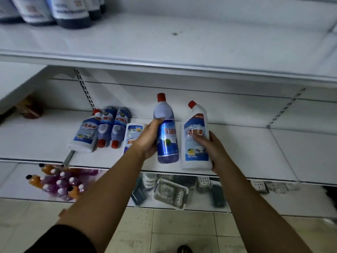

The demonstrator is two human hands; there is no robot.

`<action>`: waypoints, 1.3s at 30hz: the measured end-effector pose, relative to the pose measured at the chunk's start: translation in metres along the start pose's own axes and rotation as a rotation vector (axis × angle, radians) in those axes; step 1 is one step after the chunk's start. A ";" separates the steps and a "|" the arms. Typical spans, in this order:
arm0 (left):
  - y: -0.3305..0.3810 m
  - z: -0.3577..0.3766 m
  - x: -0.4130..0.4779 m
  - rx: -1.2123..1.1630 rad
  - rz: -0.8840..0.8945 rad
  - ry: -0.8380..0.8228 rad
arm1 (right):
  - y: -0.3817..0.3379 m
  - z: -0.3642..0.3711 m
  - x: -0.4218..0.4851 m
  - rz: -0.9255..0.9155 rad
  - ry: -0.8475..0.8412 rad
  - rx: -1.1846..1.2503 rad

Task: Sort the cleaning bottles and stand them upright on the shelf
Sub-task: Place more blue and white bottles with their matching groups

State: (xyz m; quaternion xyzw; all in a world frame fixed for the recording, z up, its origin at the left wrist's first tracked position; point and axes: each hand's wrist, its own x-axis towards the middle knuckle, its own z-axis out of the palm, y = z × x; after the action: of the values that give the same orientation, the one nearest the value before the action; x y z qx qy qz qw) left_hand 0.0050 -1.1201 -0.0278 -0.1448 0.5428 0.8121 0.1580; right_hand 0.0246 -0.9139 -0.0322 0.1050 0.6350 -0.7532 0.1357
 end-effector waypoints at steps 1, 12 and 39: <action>0.003 0.006 -0.011 -0.024 -0.039 -0.028 | -0.002 0.001 -0.008 -0.010 0.007 0.015; 0.009 0.040 -0.121 0.089 0.122 0.016 | -0.021 0.003 -0.105 -0.157 -0.006 -0.042; 0.083 0.117 -0.287 0.137 0.754 0.117 | -0.151 0.023 -0.237 -0.696 -0.219 -0.077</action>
State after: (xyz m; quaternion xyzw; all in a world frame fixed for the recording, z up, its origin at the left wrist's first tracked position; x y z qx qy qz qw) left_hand 0.2240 -1.0697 0.2017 0.0298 0.6191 0.7653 -0.1735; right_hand 0.1971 -0.8963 0.1901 -0.2040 0.6423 -0.7365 -0.0577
